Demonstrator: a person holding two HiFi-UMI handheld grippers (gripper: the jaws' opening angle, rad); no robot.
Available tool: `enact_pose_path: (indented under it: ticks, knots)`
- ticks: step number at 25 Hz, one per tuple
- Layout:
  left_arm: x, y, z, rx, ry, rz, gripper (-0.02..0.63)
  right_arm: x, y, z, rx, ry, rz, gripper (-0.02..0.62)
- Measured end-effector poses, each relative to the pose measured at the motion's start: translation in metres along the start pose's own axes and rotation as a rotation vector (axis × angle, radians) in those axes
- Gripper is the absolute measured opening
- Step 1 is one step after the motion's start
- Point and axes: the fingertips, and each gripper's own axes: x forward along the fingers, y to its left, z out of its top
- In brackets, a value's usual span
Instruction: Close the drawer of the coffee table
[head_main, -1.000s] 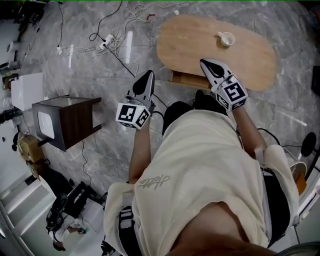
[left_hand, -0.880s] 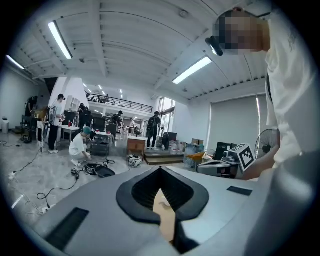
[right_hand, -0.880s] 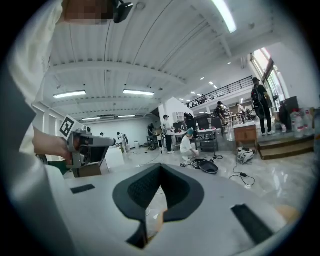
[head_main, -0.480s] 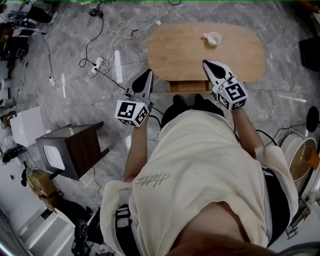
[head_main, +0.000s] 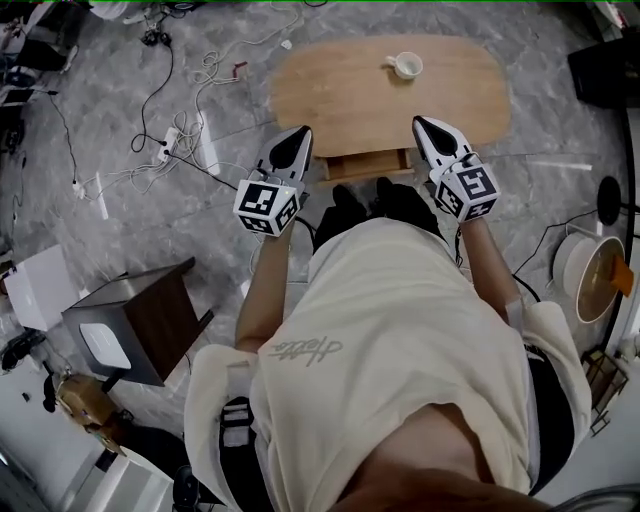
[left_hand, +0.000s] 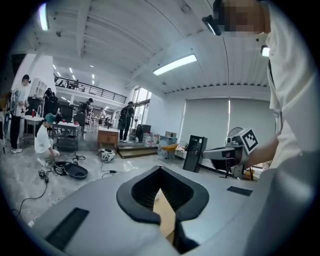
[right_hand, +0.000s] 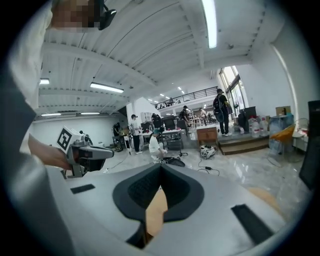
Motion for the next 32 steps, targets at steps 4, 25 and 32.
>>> enact_pose_path:
  ticks: [4,25,32]
  knots:
    - [0.016,0.001,-0.025,-0.010,0.043,-0.023,0.005,-0.010,-0.004,-0.018,0.017,0.037,-0.029,-0.005]
    - [0.129,0.017,-0.269,-0.334,0.541,0.031,0.005,0.013,-0.125,-0.261,0.044,0.554,0.044,-0.005]
    - [0.139,0.017,-0.384,-0.459,0.687,0.065,0.005,0.019,-0.136,-0.378,0.104,0.753,0.108,-0.005]
